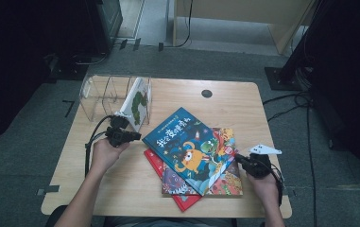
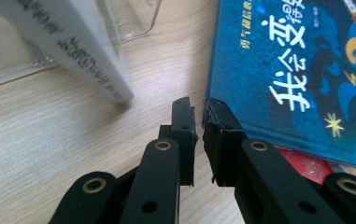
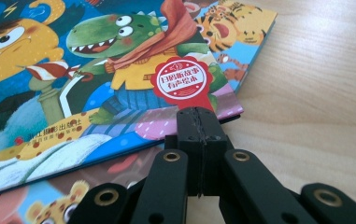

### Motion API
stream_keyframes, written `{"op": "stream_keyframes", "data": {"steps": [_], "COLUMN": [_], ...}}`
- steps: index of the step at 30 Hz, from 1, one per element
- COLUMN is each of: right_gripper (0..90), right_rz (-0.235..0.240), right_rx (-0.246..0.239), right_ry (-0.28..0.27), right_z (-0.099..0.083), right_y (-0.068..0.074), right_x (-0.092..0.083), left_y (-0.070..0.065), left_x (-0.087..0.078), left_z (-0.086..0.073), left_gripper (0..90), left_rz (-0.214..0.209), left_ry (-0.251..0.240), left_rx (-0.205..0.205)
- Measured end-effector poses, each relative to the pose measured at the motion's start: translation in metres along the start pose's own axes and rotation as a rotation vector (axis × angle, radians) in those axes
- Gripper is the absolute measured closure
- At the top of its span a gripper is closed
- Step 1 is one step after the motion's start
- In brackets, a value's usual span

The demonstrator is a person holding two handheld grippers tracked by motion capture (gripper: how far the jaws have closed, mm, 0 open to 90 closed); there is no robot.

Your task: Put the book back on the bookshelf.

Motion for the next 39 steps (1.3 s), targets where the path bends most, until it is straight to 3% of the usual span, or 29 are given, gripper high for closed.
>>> {"op": "stream_keyframes", "data": {"steps": [9,13,20,25,27,33,36,39], "right_gripper": [90.0,90.0,90.0,90.0,90.0,90.0,90.0,90.0], "right_rz": [0.006,0.013,0.011,0.014,0.012,0.025,0.03,0.029], "right_rx": [-0.004,0.011,0.028,0.035,0.04,0.065,0.073,0.073], "right_ry": [0.0,-0.001,-0.001,0.001,0.0,-0.008,-0.004,0.001], "right_z": [0.012,0.013,0.013,0.013,0.014,0.015,0.016,0.018], "right_y": [-0.006,-0.007,-0.009,-0.011,-0.012,-0.015,-0.016,-0.016], "right_x": [0.012,0.013,0.013,0.014,0.014,0.015,0.016,0.017], "left_y": [0.004,0.002,-0.003,-0.012,-0.016,-0.025,-0.031,-0.034], "left_x": [0.014,0.016,0.014,0.01,0.01,0.011,0.01,0.009], "left_z": [-0.007,-0.009,-0.015,-0.019,-0.022,-0.029,-0.032,-0.035], "left_gripper": [82.2,86.7,88.7,90.0,90.0,90.0,90.0,89.9], "left_rz": [0.022,0.023,-0.028,-0.089,-0.088,-0.121,-0.113,-0.126], "left_ry": [0.035,0.049,0.063,0.047,0.057,0.073,0.077,0.077], "left_rx": [-0.007,0.0,-0.017,-0.019,-0.005,-0.012,-0.001,-0.013]}}
Point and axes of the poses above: each handheld gripper's, and its own axes: x roughly forward along the jaws, z roughly out of its top, y roughly to its left, the point moved 5 cm from there along x, roughly forward along the jaws, and after that the axes turned 1 degree about -z, right-handed, at the moved point
